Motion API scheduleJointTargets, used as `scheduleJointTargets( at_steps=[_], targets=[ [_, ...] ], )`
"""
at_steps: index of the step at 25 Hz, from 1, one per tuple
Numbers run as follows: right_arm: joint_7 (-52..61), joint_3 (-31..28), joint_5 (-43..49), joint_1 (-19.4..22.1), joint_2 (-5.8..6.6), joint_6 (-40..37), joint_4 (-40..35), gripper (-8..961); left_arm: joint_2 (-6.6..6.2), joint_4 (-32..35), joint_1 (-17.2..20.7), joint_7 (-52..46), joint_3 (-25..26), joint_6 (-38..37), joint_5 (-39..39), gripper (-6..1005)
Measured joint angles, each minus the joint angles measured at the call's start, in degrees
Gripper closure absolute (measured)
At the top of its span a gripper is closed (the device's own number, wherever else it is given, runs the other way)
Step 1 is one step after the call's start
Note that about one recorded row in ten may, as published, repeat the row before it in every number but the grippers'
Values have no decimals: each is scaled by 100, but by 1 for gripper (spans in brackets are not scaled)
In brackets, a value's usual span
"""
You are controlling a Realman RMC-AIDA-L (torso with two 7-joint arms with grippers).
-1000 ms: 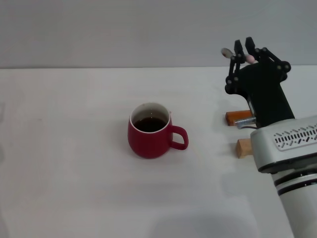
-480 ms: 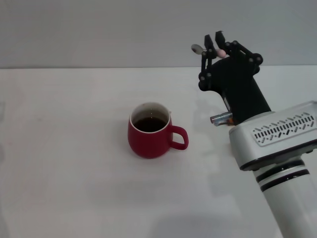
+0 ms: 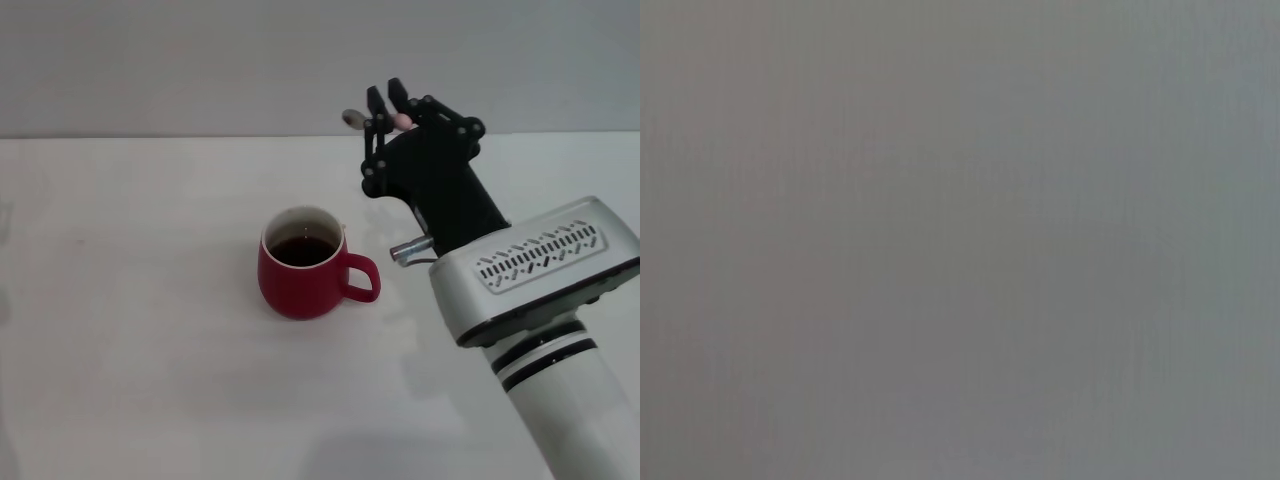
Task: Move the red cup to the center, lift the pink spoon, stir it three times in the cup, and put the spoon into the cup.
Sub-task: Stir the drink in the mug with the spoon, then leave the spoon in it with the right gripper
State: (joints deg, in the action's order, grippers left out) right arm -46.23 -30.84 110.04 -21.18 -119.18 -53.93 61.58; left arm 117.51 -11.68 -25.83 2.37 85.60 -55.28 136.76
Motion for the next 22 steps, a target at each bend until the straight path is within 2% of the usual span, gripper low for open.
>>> scheduleJointTargets(
  at_steps=[9,22],
  targets=[
    [-274,0,-27,72,0,588,329,820,0,42,-26,0,-6,-8,0,155],
    [-1198,-163,-215,670,6,1512,1162,820,9,44,-13,0,-47,-26,0,155]
  ],
)
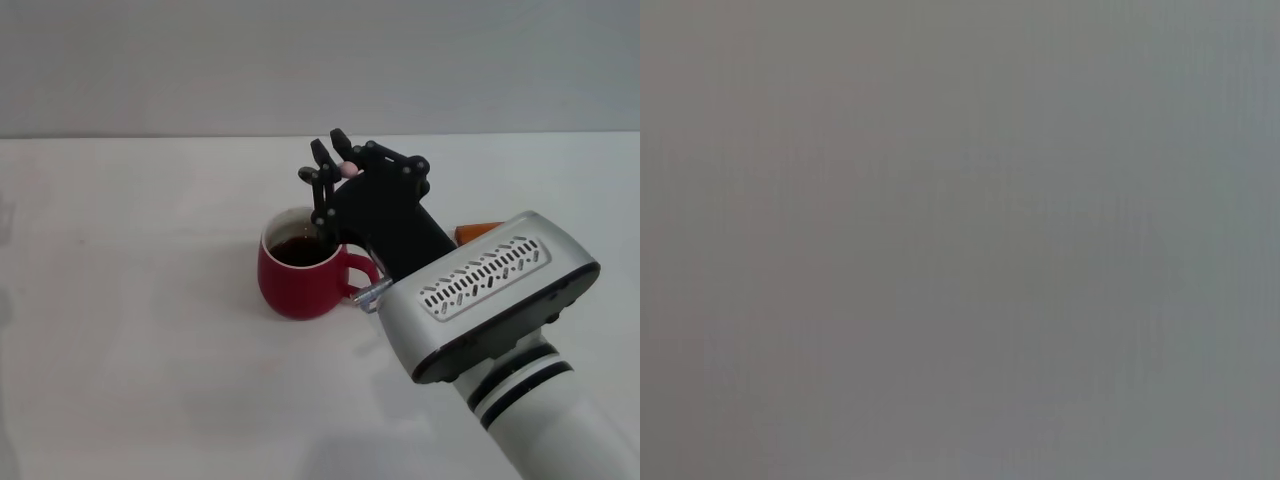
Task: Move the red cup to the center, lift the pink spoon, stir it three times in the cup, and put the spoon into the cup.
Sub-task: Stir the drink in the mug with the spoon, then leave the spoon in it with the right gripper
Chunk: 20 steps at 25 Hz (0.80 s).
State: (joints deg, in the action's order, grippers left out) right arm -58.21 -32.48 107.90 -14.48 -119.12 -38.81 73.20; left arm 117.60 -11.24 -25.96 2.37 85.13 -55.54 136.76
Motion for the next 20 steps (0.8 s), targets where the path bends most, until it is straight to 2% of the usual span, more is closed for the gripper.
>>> scheduleJointTargets(
  at_steps=[20],
  targets=[
    [-274,-262,-68,218,2,874,386,820,0,8,30,0,10,26,0,155]
  ],
)
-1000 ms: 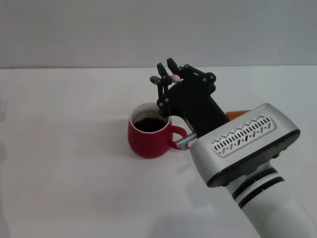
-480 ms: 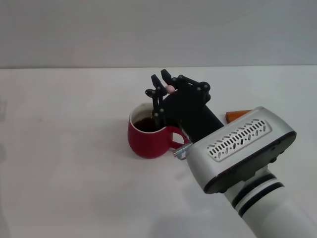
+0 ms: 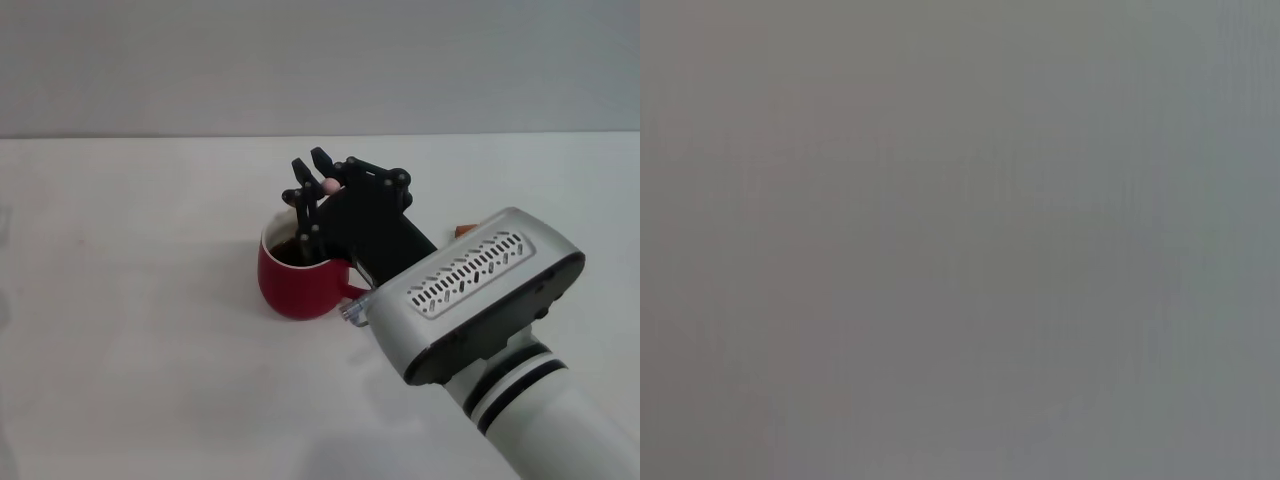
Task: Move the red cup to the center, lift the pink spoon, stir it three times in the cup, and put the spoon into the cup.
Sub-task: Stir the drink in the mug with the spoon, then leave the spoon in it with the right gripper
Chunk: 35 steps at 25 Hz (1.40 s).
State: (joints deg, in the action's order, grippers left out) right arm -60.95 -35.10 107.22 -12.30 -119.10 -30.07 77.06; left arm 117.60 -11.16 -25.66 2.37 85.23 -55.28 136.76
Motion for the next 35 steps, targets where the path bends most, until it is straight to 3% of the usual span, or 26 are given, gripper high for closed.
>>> scheduleJointTargets(
  at_steps=[13,29,33,35],
  targets=[
    [-10,-107,-131,34,-8,310,44,820,-1,1,0,0,2,1,0,155],
    [-22,-41,-207,392,-17,319,146,820,4,1,23,0,-7,0,0,155],
    [-230,-83,-522,382,-8,431,175,820,6,9,34,0,-7,0,0,155],
    [-920,-101,-1147,374,-8,468,241,820,7,10,36,0,-7,0,0,155]
  ],
)
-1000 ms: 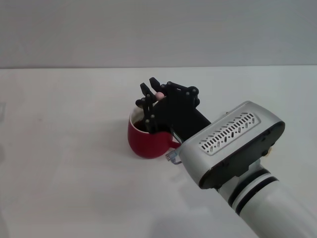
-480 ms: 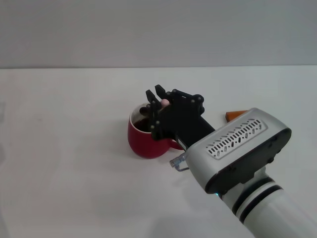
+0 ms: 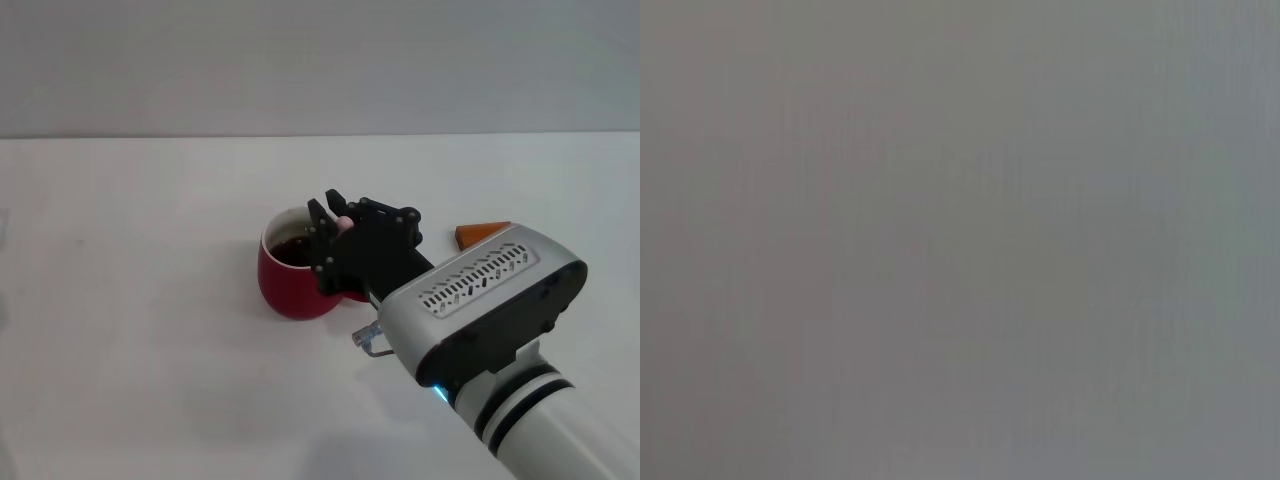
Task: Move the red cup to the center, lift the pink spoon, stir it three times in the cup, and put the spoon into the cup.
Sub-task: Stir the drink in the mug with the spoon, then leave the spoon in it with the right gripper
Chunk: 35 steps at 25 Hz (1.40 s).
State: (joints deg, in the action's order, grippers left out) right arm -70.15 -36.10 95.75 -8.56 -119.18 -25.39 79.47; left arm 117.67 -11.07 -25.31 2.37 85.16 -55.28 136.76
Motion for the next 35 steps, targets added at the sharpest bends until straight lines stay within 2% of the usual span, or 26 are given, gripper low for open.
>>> scheduleJointTargets(
  at_steps=[7,20,35],
  targets=[
    [-714,-92,-795,-77,42,5,123,820,2,0,4,0,0,0,0,155],
    [-746,-447,-844,-292,35,549,11,821,2,-1,18,0,0,0,0,155],
    [-752,-414,-928,-493,35,561,-117,821,2,-1,17,0,15,0,0,155]
  ],
)
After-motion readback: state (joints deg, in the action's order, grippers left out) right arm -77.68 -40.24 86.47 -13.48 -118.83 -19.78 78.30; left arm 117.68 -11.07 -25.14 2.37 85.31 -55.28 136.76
